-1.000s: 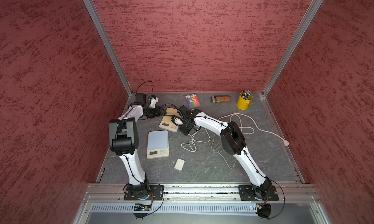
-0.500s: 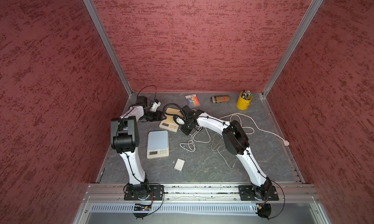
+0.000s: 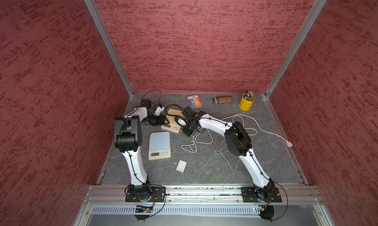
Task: Charge the electronic scale
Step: Insert the charging cable into the electronic scale.
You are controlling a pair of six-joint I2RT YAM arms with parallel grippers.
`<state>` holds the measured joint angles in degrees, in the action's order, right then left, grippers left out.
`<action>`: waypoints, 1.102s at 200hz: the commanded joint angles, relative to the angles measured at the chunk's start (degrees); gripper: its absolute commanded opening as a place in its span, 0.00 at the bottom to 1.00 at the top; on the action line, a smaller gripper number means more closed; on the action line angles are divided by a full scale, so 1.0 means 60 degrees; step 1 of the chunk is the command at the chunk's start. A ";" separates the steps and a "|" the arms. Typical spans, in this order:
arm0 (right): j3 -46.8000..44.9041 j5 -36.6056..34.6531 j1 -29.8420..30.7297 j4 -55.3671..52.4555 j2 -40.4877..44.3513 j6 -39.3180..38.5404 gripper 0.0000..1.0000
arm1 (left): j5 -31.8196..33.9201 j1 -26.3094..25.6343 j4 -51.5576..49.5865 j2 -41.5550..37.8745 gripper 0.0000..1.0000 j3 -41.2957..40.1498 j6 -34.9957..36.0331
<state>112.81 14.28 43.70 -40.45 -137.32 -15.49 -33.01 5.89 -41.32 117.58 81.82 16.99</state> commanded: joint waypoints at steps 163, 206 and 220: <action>-0.0527 -0.0388 0.0112 0.0989 0.0414 0.0136 0.00 | 0.0153 -0.0230 -0.0580 0.0545 0.65 0.0272 0.0126; -0.0507 -0.0524 0.0172 0.1050 0.0453 0.0036 0.00 | 0.0130 -0.0330 -0.0655 0.0620 0.65 0.0267 0.0182; -0.0472 -0.0592 0.0186 0.1037 0.0430 -0.0015 0.00 | 0.0147 -0.0339 -0.0672 0.0647 0.65 0.0265 0.0198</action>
<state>107.53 11.81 44.23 -35.62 -134.04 -14.63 -31.59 5.10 -43.70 118.83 83.29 17.04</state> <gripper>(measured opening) 0.058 0.650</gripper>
